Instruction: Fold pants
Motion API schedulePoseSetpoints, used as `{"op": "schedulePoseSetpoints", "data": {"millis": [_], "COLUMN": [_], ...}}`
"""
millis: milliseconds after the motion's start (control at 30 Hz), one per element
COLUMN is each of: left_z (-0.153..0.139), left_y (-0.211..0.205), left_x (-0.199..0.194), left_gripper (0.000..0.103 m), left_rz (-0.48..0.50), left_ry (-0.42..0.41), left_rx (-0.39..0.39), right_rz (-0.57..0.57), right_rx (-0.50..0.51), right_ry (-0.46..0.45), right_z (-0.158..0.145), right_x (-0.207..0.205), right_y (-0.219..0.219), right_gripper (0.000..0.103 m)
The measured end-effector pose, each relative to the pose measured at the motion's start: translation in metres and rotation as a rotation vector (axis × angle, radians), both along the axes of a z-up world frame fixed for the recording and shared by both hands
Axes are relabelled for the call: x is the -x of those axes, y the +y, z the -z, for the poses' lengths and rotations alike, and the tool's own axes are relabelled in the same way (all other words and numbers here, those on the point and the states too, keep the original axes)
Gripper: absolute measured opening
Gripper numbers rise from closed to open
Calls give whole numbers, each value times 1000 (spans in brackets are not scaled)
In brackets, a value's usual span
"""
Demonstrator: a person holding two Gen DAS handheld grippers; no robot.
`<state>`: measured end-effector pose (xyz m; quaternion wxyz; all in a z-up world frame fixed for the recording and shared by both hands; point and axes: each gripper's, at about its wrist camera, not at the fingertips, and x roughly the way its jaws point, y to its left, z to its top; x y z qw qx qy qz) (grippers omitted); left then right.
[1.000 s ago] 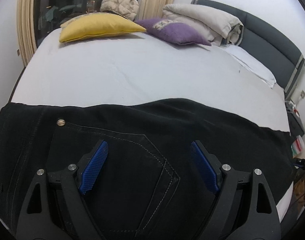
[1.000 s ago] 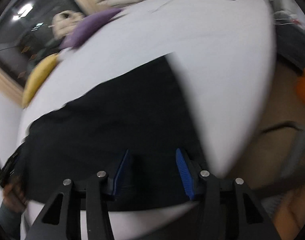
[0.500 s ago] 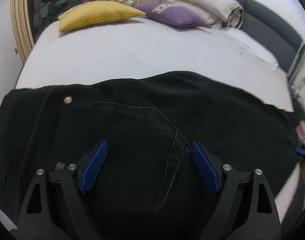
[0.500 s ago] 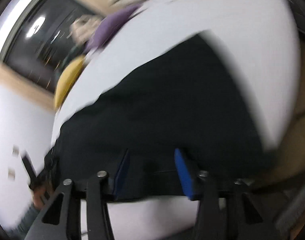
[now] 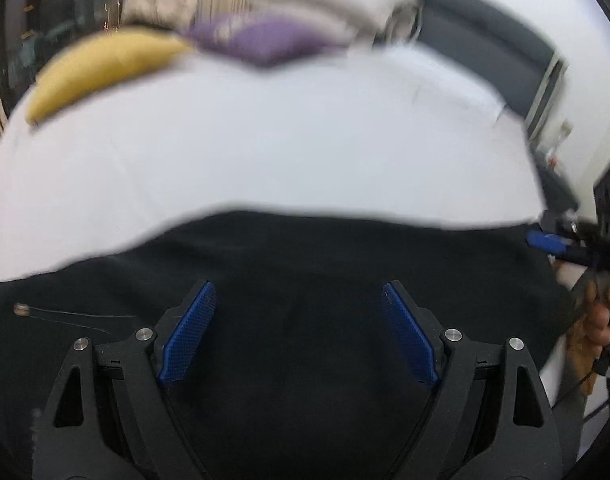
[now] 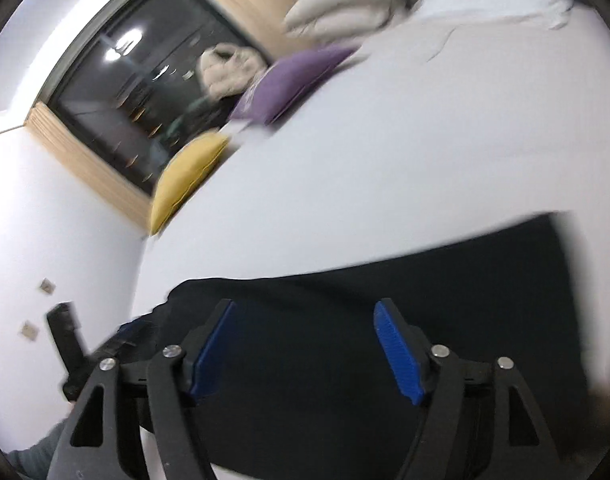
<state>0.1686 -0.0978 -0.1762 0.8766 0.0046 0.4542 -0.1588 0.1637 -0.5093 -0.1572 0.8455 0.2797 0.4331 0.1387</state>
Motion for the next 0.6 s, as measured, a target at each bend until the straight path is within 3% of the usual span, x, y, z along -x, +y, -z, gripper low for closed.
{"op": "schedulePoseSetpoints", "data": {"millis": [33,67,100,133,333,367,433,500,567,600], "left_z": [9,16,19,17,3,-2,-11,-17,-21,-23], "left_y": [2,10,19,30,107,121,149,180,209,215], "left_x": [-4,-6,-5,-1,18,24,30,37,53,59], "left_gripper": [85,84,84,84,84,84,84,84,84,84], "left_rz": [-20,-28,-21,-32,-115,-146,-215,-304,-423,-445], "left_ry": [25,41,48,34,-22,-38,-67,-86,-92,-95], "left_rx": [-13,-6,20,12,16,9,-9,-2,2,22], "right_rz": [-7,-1,11,31,396,460,490,417,427,448], "right_rx": [16,29,26,15,131,231,333,305,287,243], "right_ry": [67,108,105,84,111,135,97,15,-20,-35], "right_z": [18,31,38,36,20,8,-14,-41,-52,-51], "right_x": [-15,-20,-26,-25,27,38,62,82,105,122], "right_y": [11,15,11,1,-82,-87,-95,-80,-69,-68], "right_gripper": [74,64,49,44,42,58,64,74,97,98]}}
